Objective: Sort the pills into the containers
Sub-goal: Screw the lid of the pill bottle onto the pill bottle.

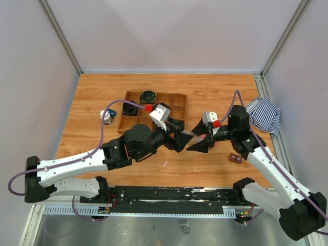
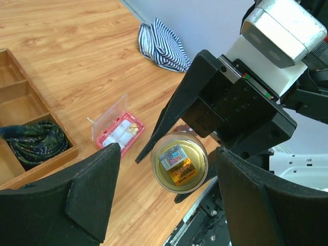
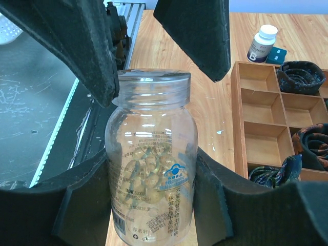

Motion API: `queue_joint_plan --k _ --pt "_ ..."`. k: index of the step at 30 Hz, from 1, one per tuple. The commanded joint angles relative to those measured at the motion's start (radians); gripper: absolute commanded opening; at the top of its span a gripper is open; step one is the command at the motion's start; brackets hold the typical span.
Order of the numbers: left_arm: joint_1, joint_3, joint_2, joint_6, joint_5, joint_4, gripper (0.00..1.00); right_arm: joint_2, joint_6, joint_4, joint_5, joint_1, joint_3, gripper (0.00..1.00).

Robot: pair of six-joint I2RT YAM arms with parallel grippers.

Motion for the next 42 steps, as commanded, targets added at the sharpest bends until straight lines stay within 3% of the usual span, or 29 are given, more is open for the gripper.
queue_joint_plan --k 1,6,14,20,24,27,36,39,42 --pt "-0.010 0.033 0.005 0.018 -0.006 0.000 0.79 -0.008 -0.020 0.000 -0.003 0.001 0.017 0.00" --pt "-0.010 0.032 0.006 0.021 0.004 -0.007 0.69 -0.008 -0.020 0.000 -0.002 0.000 0.018 0.01" --pt "-0.010 0.035 0.029 0.050 0.078 -0.015 0.35 -0.007 -0.019 0.000 -0.002 0.000 0.018 0.01" --pt "0.022 0.017 0.028 0.076 0.206 -0.003 0.25 -0.008 -0.018 0.000 -0.005 0.001 0.018 0.01" --pt "0.095 -0.032 0.016 0.114 0.397 0.060 0.24 -0.012 -0.019 0.001 -0.008 0.000 0.017 0.01" --pt "0.111 -0.070 0.010 0.239 0.510 0.125 0.30 -0.014 -0.019 0.000 -0.009 0.000 0.018 0.01" --pt "0.239 -0.075 0.044 0.476 0.812 0.133 0.35 -0.014 -0.019 0.001 -0.010 0.000 0.018 0.01" --pt "0.273 -0.066 0.052 0.497 0.870 0.143 0.45 -0.014 -0.020 0.000 -0.010 0.000 0.018 0.01" --pt "0.280 -0.062 0.047 0.491 0.860 0.162 0.63 -0.013 -0.020 -0.001 -0.011 0.000 0.019 0.01"
